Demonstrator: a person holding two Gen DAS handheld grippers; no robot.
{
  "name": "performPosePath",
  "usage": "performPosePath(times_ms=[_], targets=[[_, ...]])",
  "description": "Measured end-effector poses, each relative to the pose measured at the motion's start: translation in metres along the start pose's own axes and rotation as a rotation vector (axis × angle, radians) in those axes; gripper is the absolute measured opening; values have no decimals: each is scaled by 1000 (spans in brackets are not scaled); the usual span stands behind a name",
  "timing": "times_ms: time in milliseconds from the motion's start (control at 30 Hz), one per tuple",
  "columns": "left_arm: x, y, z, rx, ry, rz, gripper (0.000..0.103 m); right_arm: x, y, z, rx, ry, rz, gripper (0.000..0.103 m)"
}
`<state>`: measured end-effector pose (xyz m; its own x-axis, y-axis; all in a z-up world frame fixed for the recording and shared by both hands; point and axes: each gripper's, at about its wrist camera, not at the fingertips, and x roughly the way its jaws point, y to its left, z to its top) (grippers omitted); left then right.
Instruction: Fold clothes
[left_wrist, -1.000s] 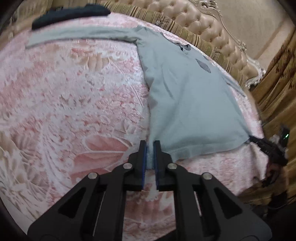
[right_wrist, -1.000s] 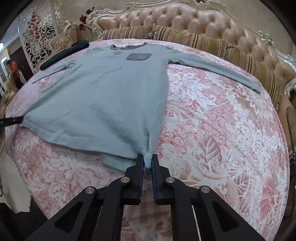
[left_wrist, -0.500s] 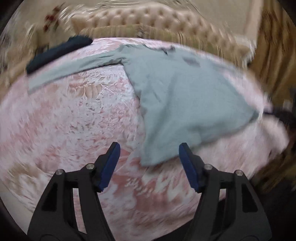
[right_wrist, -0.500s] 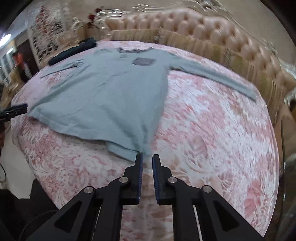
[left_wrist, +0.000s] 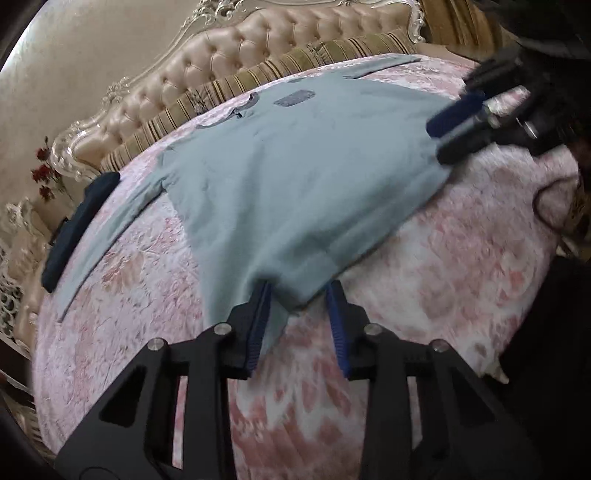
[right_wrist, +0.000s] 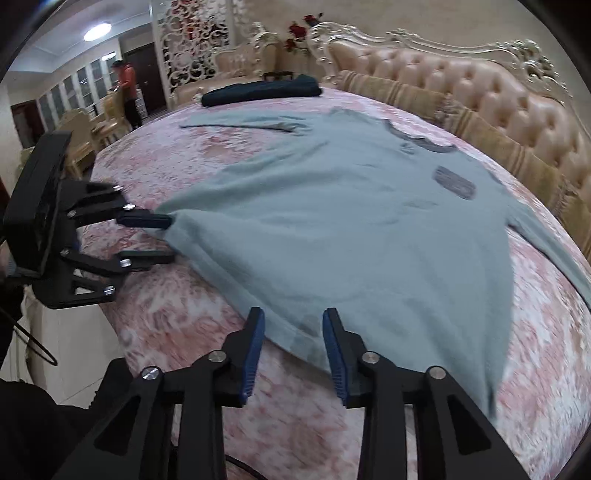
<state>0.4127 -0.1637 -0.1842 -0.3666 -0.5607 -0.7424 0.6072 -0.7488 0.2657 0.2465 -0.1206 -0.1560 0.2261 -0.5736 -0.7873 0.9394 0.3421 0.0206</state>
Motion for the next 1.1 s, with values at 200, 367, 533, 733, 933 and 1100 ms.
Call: performPosePath(times_ms=[200,367,533,733,933,1100], targets=[[0,48,20,-233,2,-182,11,10,22,18,-60,-36,29,46],[10,56,38,-246,13,-229,11,15,40,32,-154,-81,47,56],[24,67,48,-270,26,-242,11,41,55,43,-252,-62,21,56],[25,92,44,-373,-8,-242,34,67,39,55,-198,-26,4,18],[-14,95,8,-374,-38,-183,57,66,20,65,-123,-38,37,10],[-19,71,-15,-307,11,-165,57,65,20,66,-118,-39,59,7]])
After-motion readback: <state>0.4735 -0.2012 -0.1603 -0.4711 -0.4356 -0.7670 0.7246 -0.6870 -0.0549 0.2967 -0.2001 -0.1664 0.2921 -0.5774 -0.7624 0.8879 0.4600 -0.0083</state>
